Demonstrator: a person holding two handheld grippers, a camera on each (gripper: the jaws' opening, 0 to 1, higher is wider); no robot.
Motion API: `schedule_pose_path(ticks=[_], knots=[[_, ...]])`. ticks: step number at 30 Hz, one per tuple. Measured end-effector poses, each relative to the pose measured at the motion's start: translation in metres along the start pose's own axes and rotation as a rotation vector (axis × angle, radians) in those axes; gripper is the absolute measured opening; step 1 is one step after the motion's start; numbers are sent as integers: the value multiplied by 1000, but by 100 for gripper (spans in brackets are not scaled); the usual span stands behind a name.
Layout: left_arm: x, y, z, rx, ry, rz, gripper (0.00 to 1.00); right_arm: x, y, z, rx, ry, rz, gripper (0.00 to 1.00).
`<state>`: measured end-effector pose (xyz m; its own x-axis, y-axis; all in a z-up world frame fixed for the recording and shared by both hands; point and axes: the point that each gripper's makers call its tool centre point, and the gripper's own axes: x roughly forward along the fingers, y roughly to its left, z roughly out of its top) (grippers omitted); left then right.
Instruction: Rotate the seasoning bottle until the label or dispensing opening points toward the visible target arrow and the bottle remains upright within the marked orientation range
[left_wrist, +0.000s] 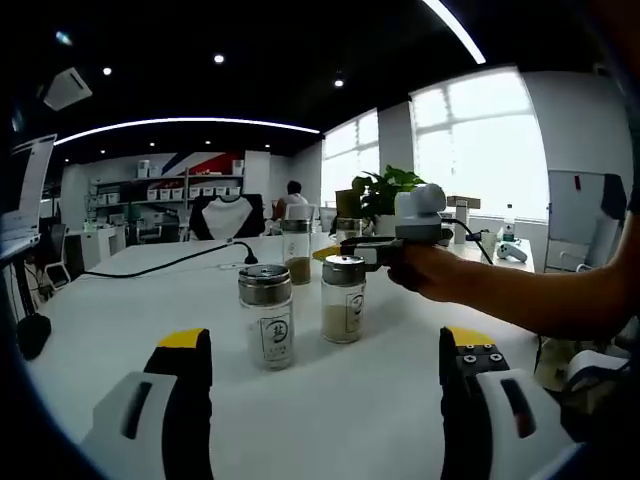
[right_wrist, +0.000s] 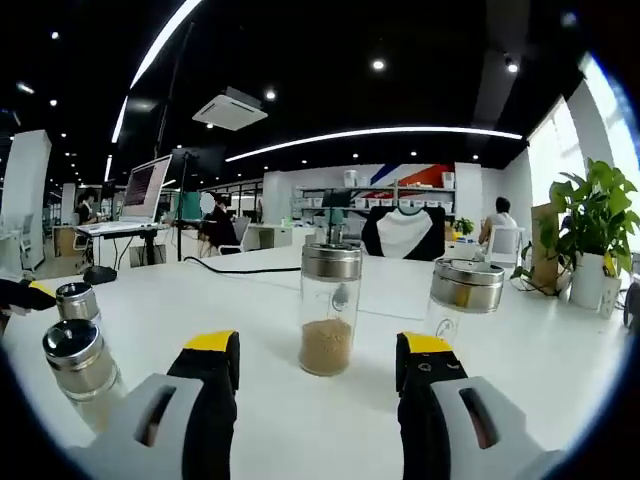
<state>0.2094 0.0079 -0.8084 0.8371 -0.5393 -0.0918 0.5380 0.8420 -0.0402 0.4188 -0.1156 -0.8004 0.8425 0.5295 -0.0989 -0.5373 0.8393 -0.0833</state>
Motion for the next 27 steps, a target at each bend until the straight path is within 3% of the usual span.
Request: schedule_pose_path(ticks=[8, 16, 20, 22, 27], knots=[[0, -6, 2, 21, -8, 0, 99, 29, 3, 0, -26, 13, 59, 58], [-2, -6, 0, 1, -12, 0, 98, 55, 5, -12, 1, 60, 64, 58], [-3, -3, 2, 1, -18, 5, 97, 63, 2, -10, -41, 46, 38, 56], [-4, -2, 2, 3, -19, 11, 95, 66, -2, -8, -39, 32, 17, 50], [-6, 1, 1, 2, -19, 28, 94, 74, -10, -10, -35, 43, -24, 44]])
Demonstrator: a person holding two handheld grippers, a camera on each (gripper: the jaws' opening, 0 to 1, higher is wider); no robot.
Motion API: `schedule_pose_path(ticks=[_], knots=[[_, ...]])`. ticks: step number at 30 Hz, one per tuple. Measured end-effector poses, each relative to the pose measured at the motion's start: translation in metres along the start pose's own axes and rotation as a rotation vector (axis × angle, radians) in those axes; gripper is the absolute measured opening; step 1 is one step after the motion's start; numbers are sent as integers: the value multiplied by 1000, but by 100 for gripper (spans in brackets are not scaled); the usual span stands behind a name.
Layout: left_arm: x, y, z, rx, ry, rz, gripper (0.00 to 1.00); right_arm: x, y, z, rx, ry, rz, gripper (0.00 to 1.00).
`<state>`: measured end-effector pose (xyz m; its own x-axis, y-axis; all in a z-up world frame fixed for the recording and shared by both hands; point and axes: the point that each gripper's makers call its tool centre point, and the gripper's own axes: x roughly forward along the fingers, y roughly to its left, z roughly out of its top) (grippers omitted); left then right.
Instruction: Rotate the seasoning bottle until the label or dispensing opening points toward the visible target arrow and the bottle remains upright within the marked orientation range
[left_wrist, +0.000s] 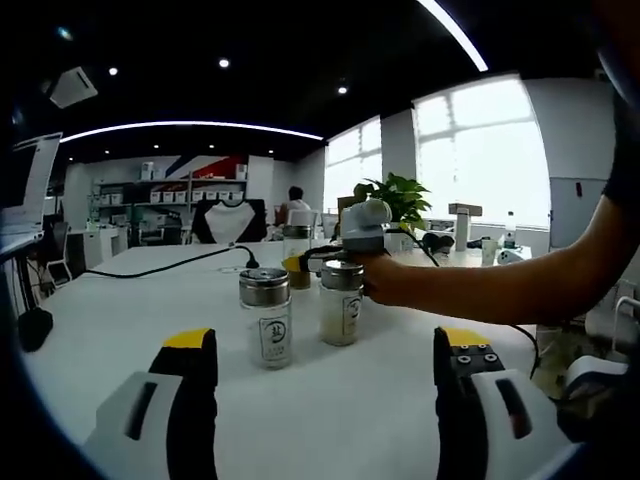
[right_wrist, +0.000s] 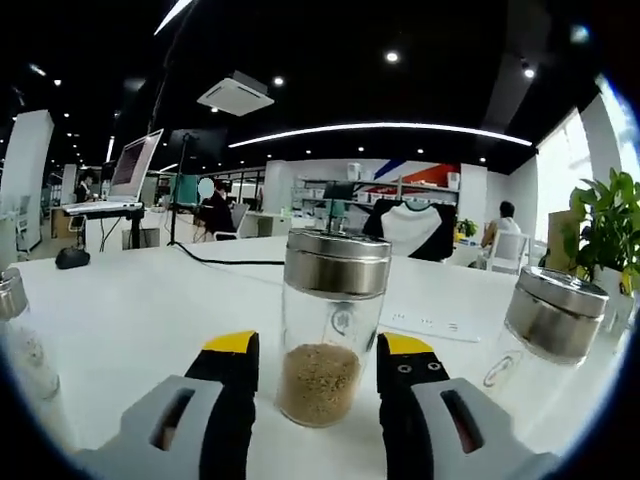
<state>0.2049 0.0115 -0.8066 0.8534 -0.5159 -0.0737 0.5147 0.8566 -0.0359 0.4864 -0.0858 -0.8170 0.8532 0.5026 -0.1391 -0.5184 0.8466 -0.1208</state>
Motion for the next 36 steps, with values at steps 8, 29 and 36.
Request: schedule_pose_path(ticks=[8, 29, 36], knots=[[0, 0, -3, -2, 10, -1, 93, 9, -2, 2, 20, -9, -20, 39], [2, -13, 6, 10, -8, -13, 90, -54, 9, 15, 127, -84, 68, 36], [3, -22, 10, 22, -17, -31, 90, -85, 12, 24, 103, -118, 85, 36]])
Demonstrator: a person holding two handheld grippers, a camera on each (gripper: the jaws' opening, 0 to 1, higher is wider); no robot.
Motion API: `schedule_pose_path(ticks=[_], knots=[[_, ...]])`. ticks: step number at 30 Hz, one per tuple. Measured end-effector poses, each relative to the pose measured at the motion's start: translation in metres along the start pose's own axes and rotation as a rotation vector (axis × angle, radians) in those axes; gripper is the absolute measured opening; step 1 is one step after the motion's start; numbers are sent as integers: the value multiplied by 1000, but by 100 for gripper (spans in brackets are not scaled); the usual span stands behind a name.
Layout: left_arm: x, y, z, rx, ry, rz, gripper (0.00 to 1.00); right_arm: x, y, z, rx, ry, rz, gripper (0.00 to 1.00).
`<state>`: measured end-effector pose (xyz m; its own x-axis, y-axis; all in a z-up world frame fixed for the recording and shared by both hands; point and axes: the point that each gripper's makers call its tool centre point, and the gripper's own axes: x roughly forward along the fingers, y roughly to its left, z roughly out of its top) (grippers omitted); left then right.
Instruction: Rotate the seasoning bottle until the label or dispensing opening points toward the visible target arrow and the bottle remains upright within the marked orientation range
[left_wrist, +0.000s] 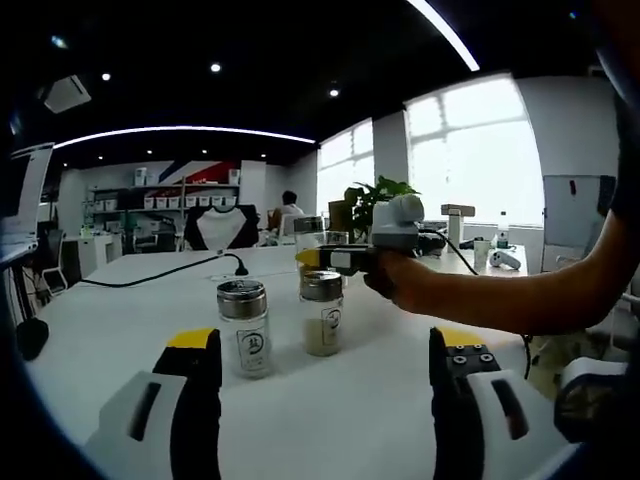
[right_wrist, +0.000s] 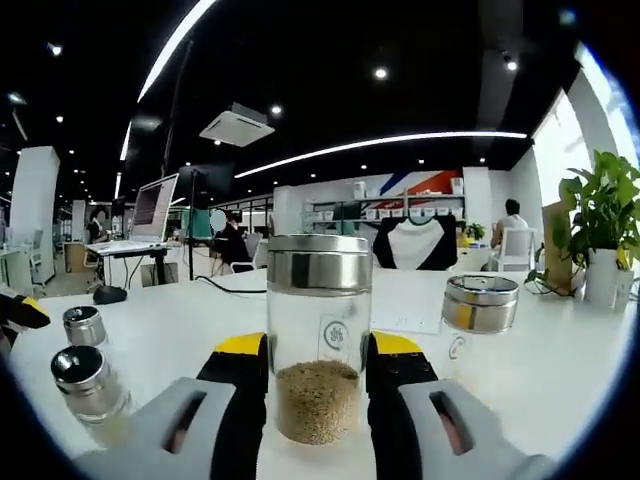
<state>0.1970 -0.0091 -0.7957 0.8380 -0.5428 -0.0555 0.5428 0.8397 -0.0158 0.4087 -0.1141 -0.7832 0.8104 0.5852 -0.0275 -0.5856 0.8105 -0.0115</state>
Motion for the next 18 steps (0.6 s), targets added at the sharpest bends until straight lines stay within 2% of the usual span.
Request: schedule_pose_path(ticks=[3, 11, 18], knots=[[1, -4, 1, -10, -7, -10, 90, -20, 4, 6, -10, -21, 4, 36], [4, -12, 7, -19, -30, -35, 90, -56, 6, 10, -24, -42, -3, 36], [6, -15, 12, -36, -50, -45, 86, -85, 18, 4, -33, -46, -17, 36]])
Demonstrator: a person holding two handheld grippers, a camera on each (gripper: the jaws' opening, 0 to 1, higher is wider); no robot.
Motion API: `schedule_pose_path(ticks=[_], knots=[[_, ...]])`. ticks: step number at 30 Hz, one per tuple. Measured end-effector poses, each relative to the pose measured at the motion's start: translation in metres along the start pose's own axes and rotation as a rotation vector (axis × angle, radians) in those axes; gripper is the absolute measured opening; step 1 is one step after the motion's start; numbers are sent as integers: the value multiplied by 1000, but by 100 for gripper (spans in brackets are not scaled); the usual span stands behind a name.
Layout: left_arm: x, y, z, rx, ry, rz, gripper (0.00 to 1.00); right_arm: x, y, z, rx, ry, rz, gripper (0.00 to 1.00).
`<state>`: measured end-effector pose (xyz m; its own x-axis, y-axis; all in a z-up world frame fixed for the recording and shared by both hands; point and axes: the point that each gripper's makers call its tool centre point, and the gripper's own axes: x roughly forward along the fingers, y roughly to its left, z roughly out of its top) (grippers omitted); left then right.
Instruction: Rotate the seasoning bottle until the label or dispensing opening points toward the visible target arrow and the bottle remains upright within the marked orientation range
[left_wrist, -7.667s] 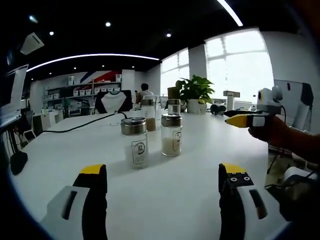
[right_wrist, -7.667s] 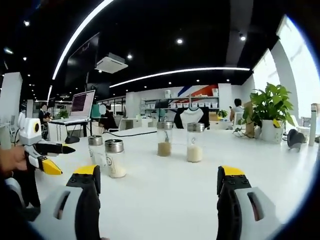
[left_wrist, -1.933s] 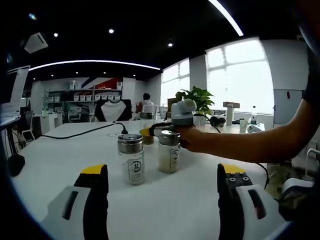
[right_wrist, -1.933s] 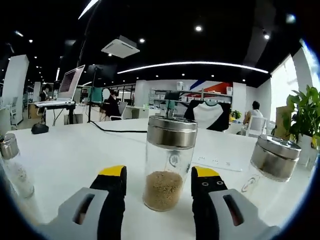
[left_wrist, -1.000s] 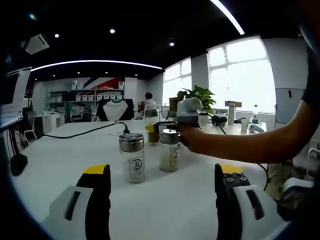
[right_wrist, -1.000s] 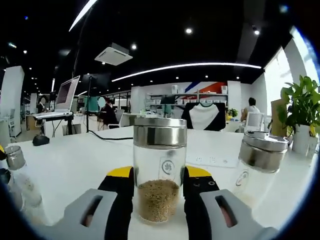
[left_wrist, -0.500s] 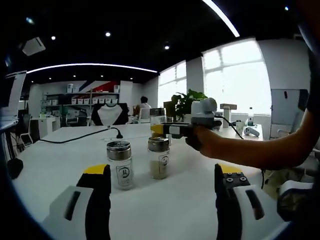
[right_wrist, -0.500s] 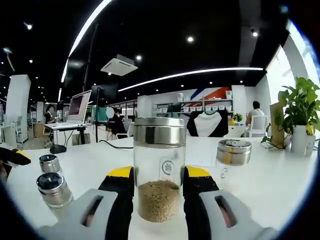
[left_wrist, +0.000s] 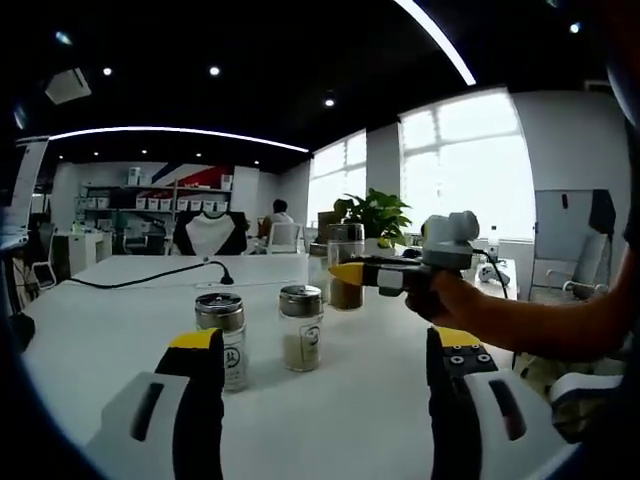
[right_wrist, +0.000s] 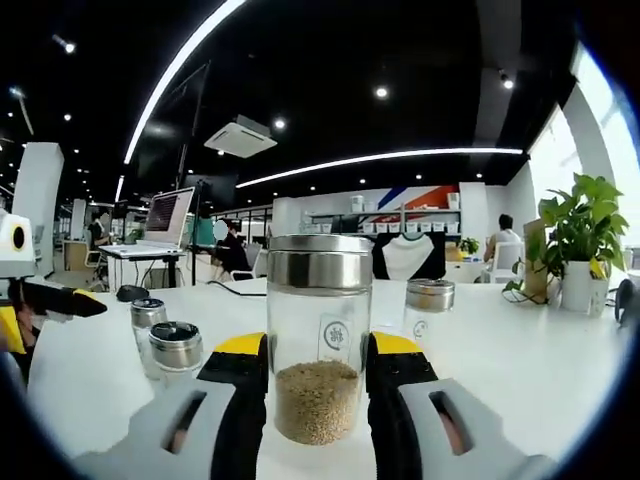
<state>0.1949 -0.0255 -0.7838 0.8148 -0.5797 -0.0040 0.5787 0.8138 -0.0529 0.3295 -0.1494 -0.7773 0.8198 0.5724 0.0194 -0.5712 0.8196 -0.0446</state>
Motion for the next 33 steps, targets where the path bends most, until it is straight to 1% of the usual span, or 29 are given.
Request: schedule_pose_path(ticks=[3, 4, 6, 7, 8, 9, 10, 11, 14, 15, 16, 17, 19, 20, 22, 23, 24, 26, 28, 30, 31, 32, 33], knots=[[3, -4, 6, -9, -19, -13, 84, -14, 8, -2, -8, 2, 3, 36], [3, -6, 7, -8, -22, -16, 81, -17, 10, -2, -7, 0, 12, 36], [5, -14, 12, 4, -47, -57, 71, -25, 17, -2, -7, -7, 26, 36], [5, -17, 16, 9, -60, -66, 66, -29, 23, -2, -16, -10, 46, 36], [6, -18, 18, 9, -71, -71, 66, -30, 26, -2, -22, -13, 51, 36], [7, -18, 19, 2, -75, -76, 67, -34, 32, -2, -53, -20, 66, 36], [9, -21, 20, -15, -67, -90, 67, -37, 38, -3, -76, -21, 83, 36], [11, -22, 21, -18, -62, -105, 66, -40, 47, -4, -79, -21, 119, 36], [14, -27, 22, -9, -68, -136, 61, -48, 65, -1, -58, -55, 181, 36], [14, -27, 23, -10, -68, -140, 61, -49, 67, -1, -56, -58, 190, 36], [16, -29, 24, -12, -69, -154, 60, -53, 78, 0, -51, -64, 231, 36], [17, -29, 25, -12, -70, -156, 58, -54, 84, 0, -56, -69, 253, 36], [19, -33, 29, -12, -87, -183, 53, -56, 93, 0, -62, -76, 290, 36], [21, -38, 32, -30, -103, -223, 52, -58, 104, -1, -55, -77, 340, 36], [24, -41, 34, -48, -108, -249, 53, -60, 114, -1, -55, -84, 386, 36], [25, -41, 34, -51, -106, -257, 53, -60, 117, -1, -54, -90, 398, 36], [26, -41, 33, -50, -101, -261, 53, -60, 122, -1, -50, -92, 426, 36], [27, -42, 32, -39, -95, -268, 51, -61, 129, -3, -65, -80, 453, 36], [26, -42, 33, -35, -103, -275, 46, -60, 133, -5, -74, -68, 475, 36], [26, -41, 36, -64, -116, -285, 44, -61, 139, -5, -87, -63, 499, 36], [26, -41, 36, -64, -114, -289, 43, -62, 141, -5, -87, -65, 508, 36], [26, -42, 36, -63, -112, -297, 42, -63, 145, -5, -80, -65, 533, 36], [27, -44, 36, -46, -111, -308, 42, -63, 149, -4, -86, -65, 547, 36]])
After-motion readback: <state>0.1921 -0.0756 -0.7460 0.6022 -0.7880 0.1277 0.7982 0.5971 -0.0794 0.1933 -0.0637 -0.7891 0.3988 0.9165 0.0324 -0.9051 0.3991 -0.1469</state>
